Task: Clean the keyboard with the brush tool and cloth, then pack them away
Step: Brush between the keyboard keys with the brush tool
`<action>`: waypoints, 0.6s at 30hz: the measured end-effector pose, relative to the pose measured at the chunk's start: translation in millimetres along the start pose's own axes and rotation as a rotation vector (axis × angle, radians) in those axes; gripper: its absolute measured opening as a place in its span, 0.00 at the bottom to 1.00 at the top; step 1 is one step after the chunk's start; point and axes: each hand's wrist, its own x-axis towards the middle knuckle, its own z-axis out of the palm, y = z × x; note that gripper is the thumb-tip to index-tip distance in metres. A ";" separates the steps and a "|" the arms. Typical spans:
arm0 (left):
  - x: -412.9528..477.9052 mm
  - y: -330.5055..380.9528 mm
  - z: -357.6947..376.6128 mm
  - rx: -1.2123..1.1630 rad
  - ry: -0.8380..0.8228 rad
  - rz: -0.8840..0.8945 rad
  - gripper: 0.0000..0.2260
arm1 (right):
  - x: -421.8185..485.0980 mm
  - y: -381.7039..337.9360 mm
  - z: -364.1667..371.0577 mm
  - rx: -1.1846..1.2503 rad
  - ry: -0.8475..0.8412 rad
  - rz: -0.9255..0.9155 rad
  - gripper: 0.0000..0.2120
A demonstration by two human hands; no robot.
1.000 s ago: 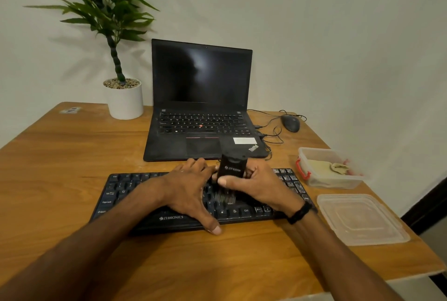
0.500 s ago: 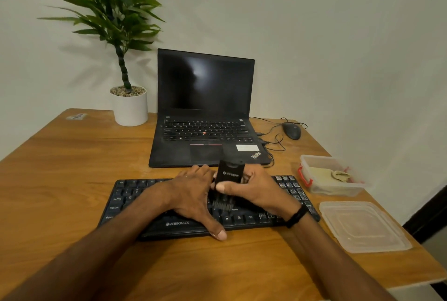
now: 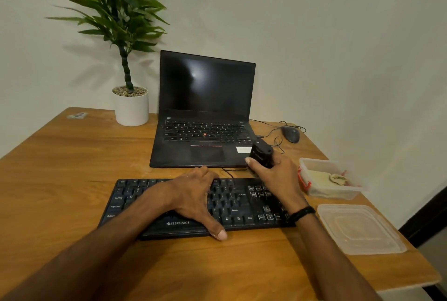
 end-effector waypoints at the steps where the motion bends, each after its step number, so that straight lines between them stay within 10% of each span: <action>1: -1.6 0.7 0.2 -0.008 -0.008 -0.005 0.63 | 1.0 3.1 -0.4 0.023 0.027 0.030 0.18; 9: -4.0 6.5 0.3 -0.016 -0.011 -0.014 0.62 | -13.5 -10.0 25.6 0.132 -0.333 0.001 0.17; 14: -2.4 5.6 -1.5 -0.025 -0.004 -0.019 0.61 | -6.7 -15.5 15.0 -0.081 -0.099 -0.020 0.16; 18: -3.2 4.0 1.1 -0.025 0.003 -0.008 0.61 | -15.6 -5.3 5.8 0.286 -0.435 0.063 0.15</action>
